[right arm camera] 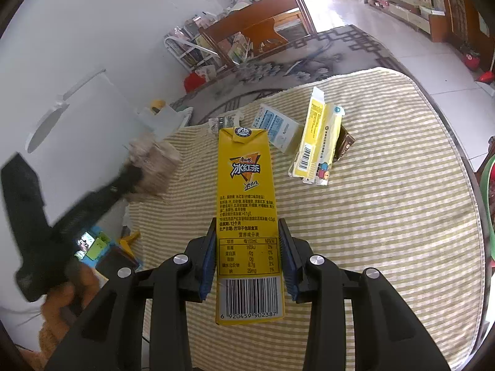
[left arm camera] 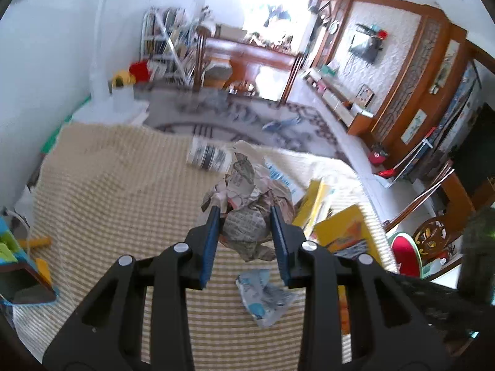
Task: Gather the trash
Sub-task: 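Carry the yellow carton and crumpled newspaper over to the red bin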
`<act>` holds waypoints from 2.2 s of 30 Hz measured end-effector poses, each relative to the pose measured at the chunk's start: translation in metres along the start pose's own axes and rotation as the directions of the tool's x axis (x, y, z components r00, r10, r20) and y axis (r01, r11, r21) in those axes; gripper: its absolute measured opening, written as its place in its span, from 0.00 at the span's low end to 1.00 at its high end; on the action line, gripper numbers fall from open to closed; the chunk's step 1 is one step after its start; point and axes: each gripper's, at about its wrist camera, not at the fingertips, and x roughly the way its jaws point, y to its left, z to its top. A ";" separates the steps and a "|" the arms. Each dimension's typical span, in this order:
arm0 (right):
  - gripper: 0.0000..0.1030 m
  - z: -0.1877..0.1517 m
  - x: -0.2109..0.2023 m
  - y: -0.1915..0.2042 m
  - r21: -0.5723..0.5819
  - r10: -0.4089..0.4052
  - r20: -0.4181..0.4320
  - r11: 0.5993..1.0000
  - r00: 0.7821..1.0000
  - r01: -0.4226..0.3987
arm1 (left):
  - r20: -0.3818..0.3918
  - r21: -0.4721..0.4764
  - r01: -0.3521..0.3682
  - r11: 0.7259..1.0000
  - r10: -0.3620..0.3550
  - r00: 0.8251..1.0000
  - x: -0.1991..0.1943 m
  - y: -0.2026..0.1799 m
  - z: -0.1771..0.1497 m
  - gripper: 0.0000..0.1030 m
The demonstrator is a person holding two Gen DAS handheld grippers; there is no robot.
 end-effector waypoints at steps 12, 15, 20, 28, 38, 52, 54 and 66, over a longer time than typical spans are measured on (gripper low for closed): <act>0.34 0.003 -0.029 -0.003 -0.007 -0.004 0.088 1.000 0.996 0.005 | 0.098 0.054 0.022 0.998 -0.027 0.995 -0.033 -0.023 0.017 0.31; 0.34 0.005 -0.040 -0.005 -0.003 -0.006 0.120 1.000 0.993 0.007 | 0.099 0.059 0.024 0.998 -0.030 0.995 -0.035 -0.026 0.015 0.31; 0.34 0.009 -0.056 -0.011 0.006 -0.007 0.161 1.000 0.987 0.007 | 0.094 0.077 0.028 0.997 -0.035 0.995 -0.035 -0.034 0.012 0.31; 0.34 0.008 -0.069 -0.025 0.035 -0.010 0.183 0.999 0.983 0.004 | 0.078 0.108 0.040 0.993 -0.049 0.996 -0.029 -0.054 0.009 0.31; 0.34 0.011 -0.087 -0.053 0.055 0.000 0.191 0.998 0.982 -0.011 | 0.049 0.132 0.047 0.990 -0.054 0.997 -0.014 -0.089 0.002 0.31; 0.34 0.024 -0.130 -0.125 0.105 -0.018 0.202 0.994 0.979 -0.003 | -0.012 0.179 0.091 0.980 -0.091 0.996 0.025 -0.175 -0.007 0.31; 0.34 0.026 -0.135 -0.135 0.111 -0.019 0.203 0.994 0.979 -0.004 | -0.018 0.186 0.095 0.978 -0.093 0.995 0.028 -0.187 -0.008 0.31; 0.34 0.033 -0.171 -0.193 0.144 -0.027 0.213 0.990 0.977 -0.004 | -0.053 0.217 0.115 0.969 -0.106 0.993 0.048 -0.255 -0.019 0.31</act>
